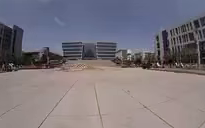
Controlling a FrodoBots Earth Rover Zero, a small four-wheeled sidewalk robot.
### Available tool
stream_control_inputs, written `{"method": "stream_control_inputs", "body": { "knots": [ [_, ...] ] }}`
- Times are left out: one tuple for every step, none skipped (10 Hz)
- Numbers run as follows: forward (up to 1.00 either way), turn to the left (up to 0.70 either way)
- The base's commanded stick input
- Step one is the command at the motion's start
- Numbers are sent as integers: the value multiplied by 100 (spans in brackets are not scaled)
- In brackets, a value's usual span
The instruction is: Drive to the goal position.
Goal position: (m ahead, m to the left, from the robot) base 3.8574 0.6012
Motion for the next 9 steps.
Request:
{"method": "stream_control_inputs", "body": {
  "knots": [
    [70, 2],
    [70, 2],
    [70, 2],
    [70, 2],
    [70, 2],
    [70, 2],
    [70, 2],
    [70, 2],
    [70, 2]
  ]
}}
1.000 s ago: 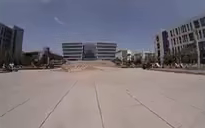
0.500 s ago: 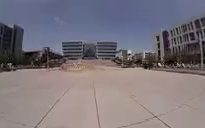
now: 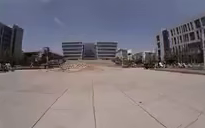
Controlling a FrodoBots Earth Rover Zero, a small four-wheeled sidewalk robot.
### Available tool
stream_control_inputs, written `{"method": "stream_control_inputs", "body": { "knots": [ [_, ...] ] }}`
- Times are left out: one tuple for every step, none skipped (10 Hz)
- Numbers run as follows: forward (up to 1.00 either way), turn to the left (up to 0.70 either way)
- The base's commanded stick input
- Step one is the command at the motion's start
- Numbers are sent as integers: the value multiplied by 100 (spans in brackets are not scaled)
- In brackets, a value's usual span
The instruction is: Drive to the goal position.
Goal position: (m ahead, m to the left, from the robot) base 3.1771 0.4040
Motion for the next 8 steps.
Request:
{"method": "stream_control_inputs", "body": {
  "knots": [
    [70, 2],
    [70, 2],
    [70, 2],
    [70, 2],
    [70, 2],
    [70, 2],
    [70, 2],
    [70, 2]
  ]
}}
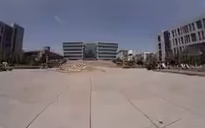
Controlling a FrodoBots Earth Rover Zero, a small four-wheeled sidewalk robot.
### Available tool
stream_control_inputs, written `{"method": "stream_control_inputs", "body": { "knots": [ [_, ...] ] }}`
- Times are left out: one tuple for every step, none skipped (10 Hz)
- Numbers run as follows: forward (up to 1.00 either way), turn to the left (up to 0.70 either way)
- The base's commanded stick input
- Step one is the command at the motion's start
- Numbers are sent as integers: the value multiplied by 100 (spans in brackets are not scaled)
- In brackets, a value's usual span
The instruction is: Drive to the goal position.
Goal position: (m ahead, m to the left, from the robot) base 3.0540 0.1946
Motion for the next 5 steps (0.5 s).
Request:
{"method": "stream_control_inputs", "body": {
  "knots": [
    [70, 2],
    [70, 2],
    [70, 2],
    [70, 2],
    [70, 2]
  ]
}}
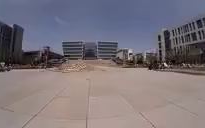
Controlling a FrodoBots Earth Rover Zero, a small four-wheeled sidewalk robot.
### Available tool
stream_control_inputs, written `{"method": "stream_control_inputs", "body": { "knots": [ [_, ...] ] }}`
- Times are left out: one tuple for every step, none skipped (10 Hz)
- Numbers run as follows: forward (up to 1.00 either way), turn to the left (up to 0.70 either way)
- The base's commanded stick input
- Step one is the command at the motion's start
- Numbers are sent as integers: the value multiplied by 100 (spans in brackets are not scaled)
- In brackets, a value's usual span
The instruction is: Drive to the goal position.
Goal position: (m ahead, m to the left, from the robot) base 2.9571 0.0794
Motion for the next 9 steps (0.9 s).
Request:
{"method": "stream_control_inputs", "body": {
  "knots": [
    [70, 2],
    [70, 2],
    [70, 2],
    [70, 2],
    [70, 2],
    [70, 2],
    [70, 2],
    [70, 2],
    [70, 2]
  ]
}}
